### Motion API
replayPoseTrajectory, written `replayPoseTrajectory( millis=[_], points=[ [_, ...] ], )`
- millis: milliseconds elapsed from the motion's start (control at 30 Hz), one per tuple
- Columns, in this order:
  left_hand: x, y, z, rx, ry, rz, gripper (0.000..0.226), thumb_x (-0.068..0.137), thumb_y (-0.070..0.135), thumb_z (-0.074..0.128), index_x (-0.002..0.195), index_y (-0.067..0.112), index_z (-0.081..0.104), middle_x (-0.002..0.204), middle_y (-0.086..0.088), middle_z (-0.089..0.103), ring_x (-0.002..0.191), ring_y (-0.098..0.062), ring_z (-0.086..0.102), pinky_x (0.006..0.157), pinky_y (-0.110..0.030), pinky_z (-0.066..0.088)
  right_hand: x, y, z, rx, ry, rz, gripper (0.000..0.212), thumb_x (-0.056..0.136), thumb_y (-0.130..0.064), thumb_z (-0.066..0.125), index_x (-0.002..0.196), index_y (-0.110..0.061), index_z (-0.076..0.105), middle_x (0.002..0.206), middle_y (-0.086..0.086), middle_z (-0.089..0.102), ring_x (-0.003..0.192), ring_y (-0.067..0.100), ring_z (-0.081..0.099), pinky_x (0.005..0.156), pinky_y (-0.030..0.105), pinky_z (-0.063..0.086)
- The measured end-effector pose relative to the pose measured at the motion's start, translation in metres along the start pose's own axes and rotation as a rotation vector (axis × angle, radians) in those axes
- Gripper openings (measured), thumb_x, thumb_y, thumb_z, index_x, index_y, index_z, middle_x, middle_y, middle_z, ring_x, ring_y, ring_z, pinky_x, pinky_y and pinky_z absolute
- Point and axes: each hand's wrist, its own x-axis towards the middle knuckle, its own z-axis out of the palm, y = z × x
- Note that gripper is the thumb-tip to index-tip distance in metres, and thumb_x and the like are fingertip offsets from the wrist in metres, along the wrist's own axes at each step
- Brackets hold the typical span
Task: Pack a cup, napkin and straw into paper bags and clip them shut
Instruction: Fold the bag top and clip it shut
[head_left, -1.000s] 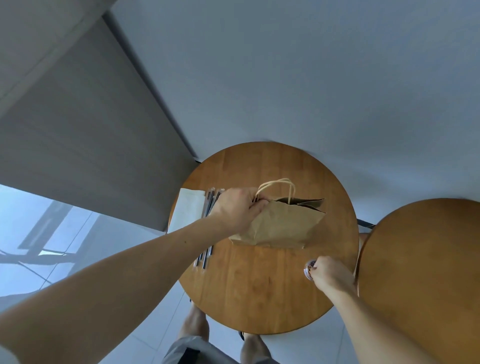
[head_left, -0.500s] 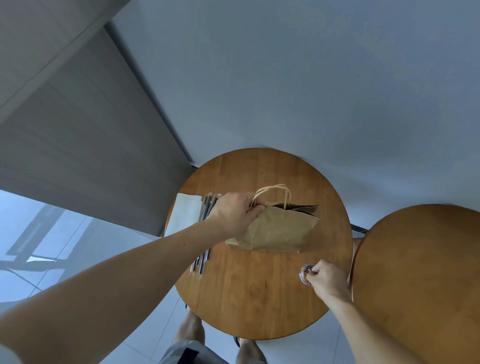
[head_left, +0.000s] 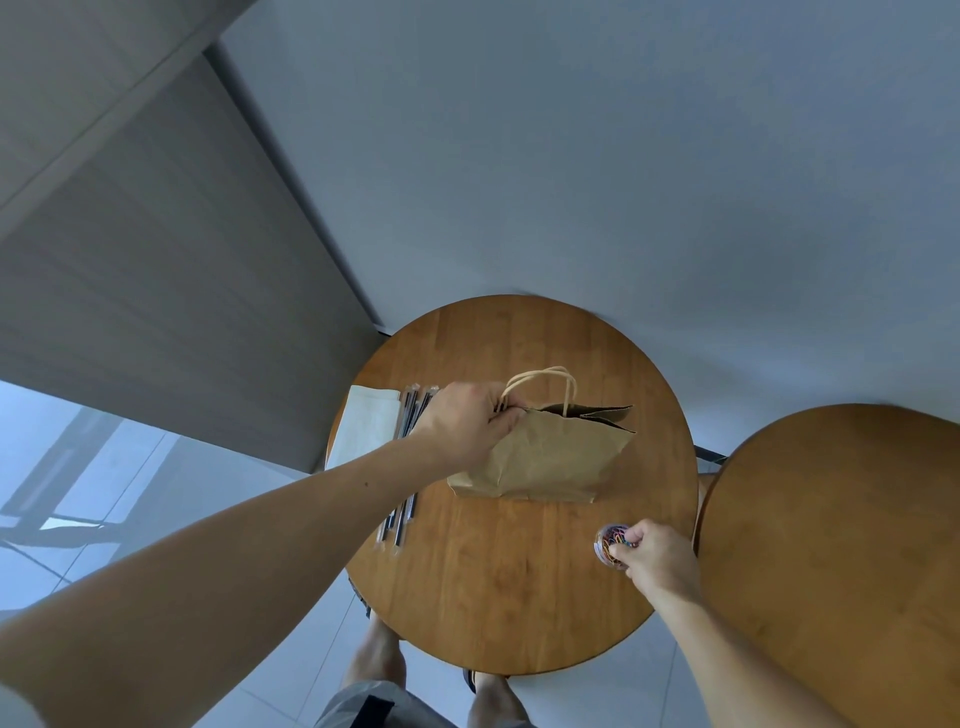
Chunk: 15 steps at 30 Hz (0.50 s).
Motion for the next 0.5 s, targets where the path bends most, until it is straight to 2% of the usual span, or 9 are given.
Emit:
replayPoseTrajectory(
  millis=[100,233,333,400,500],
  points=[
    [0.000,-0.001,0.001,0.006,-0.009,-0.007,0.043,0.095,0.026,0.063,0.063,0.046,0.043,0.054,0.023,0.048,0.053,0.006,0.050,0.056,-0.004,0.038,0.000,0.003,-0.001,0.005,0.001,0.011,0.010,0.085,-0.022,0.075,0.091,-0.016,0.068,0.089,0.001,0.071,0.077,0.021,0.070,0.073,0.041,0.059],
    [-0.002,0.000,0.000,0.009,-0.014,-0.008,0.042,0.095,0.025,0.063,0.063,0.045,0.043,0.056,0.023,0.047,0.054,0.005,0.050,0.056,-0.004,0.038,-0.003,0.005,-0.001,0.034,0.010,0.015,0.004,0.089,-0.017,0.070,0.087,-0.018,0.066,0.084,0.002,0.070,0.073,0.019,0.070,0.071,0.042,0.059],
    [-0.003,0.000,-0.001,0.015,-0.009,-0.007,0.045,0.095,0.023,0.063,0.061,0.044,0.041,0.053,0.023,0.045,0.055,0.011,0.052,0.058,-0.002,0.038,-0.007,0.003,-0.003,0.114,0.015,0.004,0.013,0.092,-0.012,0.066,0.082,-0.020,0.064,0.077,0.002,0.071,0.068,0.016,0.071,0.068,0.042,0.061],
    [-0.003,0.001,-0.003,0.039,-0.040,-0.026,0.039,0.096,0.026,0.061,0.064,0.042,0.045,0.056,0.021,0.048,0.054,0.005,0.051,0.056,-0.006,0.039,-0.012,-0.004,-0.007,0.143,0.018,-0.063,0.016,0.092,-0.014,0.066,0.080,-0.024,0.063,0.071,-0.004,0.070,0.066,0.010,0.069,0.066,0.038,0.061],
    [-0.002,0.001,-0.005,0.051,-0.092,-0.060,0.017,0.097,0.030,0.059,0.081,0.034,0.060,0.064,0.018,0.055,0.063,-0.003,0.055,0.053,-0.012,0.038,-0.020,-0.028,-0.018,0.140,0.012,-0.201,0.015,0.090,-0.022,0.070,0.079,-0.031,0.065,0.068,-0.011,0.069,0.064,0.004,0.067,0.062,0.027,0.057]
  ],
)
